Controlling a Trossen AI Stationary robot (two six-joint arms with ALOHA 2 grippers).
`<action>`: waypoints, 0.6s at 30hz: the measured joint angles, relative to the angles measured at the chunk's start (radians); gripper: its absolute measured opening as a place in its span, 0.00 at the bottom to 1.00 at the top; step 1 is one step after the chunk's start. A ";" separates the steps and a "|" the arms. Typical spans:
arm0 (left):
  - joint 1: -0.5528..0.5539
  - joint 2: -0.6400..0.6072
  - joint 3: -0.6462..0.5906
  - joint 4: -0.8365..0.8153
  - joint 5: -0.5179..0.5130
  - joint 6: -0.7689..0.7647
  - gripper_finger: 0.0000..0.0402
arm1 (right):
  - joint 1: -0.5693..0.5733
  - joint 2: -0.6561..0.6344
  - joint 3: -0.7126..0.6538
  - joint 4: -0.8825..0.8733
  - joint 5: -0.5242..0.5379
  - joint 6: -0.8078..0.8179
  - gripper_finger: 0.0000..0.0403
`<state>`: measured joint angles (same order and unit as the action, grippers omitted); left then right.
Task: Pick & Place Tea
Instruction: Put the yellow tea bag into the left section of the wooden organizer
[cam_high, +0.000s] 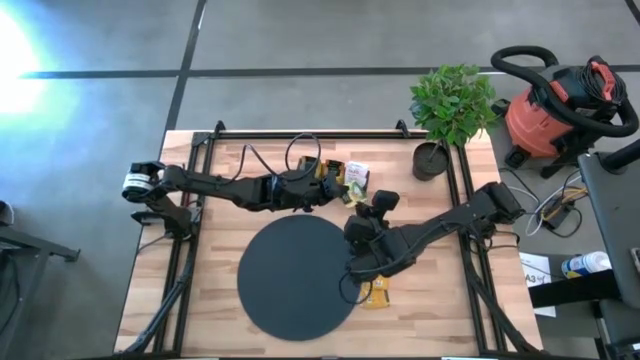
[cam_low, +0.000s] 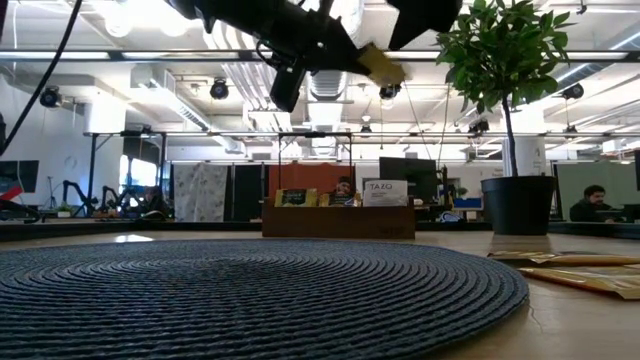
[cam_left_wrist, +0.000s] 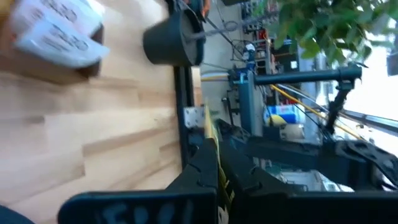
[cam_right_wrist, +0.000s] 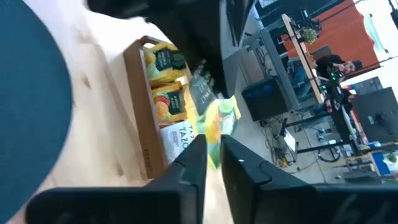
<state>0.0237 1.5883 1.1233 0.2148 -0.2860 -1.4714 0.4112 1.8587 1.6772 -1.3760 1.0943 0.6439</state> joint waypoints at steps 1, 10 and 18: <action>0.004 0.000 0.000 -0.006 -0.003 0.003 0.00 | 0.009 -0.002 0.000 0.000 0.000 0.004 0.12; 0.049 0.000 0.000 -0.056 0.005 0.079 0.00 | 0.093 -0.010 0.000 -0.006 -0.051 0.100 0.35; 0.123 -0.093 0.021 -0.393 0.068 0.411 0.00 | 0.182 -0.010 0.000 -0.096 -0.254 0.420 0.43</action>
<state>0.1466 1.4953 1.1441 -0.1780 -0.2181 -1.0604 0.5932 1.8484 1.6772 -1.4719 0.8403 1.0643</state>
